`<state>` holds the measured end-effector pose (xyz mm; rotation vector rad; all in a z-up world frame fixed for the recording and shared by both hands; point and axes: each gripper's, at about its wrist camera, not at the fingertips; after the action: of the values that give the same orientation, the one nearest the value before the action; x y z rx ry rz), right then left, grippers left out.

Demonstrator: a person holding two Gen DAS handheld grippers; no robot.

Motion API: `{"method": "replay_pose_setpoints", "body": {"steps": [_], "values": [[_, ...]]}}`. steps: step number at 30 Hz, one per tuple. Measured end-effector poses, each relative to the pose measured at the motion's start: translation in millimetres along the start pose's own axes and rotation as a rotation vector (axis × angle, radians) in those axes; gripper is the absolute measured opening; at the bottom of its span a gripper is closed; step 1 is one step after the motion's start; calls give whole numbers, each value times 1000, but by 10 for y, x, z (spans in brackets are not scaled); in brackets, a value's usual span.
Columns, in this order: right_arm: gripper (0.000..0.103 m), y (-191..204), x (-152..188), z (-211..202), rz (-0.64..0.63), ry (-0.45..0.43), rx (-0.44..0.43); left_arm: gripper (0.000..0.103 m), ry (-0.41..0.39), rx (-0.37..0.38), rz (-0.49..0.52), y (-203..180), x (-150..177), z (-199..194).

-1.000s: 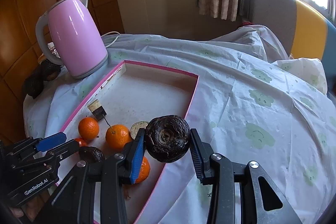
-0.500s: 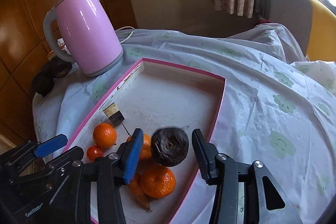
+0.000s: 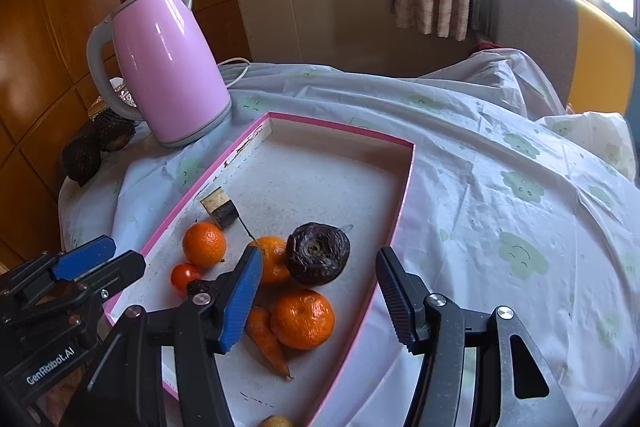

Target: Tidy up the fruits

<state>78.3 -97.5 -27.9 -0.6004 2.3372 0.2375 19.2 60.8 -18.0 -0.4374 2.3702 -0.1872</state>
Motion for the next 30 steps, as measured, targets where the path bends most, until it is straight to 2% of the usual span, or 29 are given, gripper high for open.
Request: {"method": "replay_pose_setpoints", "body": {"steps": [12, 25, 27, 28, 30], "values": [[67, 35, 206, -176, 11, -23, 66, 46, -38, -1, 25, -89, 37, -135], [69, 40, 287, -275, 21, -41, 81, 46, -63, -31, 39, -161, 48, -209], [69, 43, 290, -278, 21, -42, 81, 50, -66, -34, 37, -160, 43, -220], [69, 43, 289, -278, 21, -43, 81, 55, -66, -35, 37, -161, 41, -226], [69, 47, 293, -285, 21, -45, 82, 57, -75, -30, 35, -161, 38, -248]]}}
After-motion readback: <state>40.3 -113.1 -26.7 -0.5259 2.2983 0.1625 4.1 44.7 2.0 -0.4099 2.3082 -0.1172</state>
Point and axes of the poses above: each gripper's, at about its wrist camera, not at the fingertips, and z roughly the way its jaws point, y to its left, x to its underside, and after that the axes turned 11 degrees about -z, right-handed
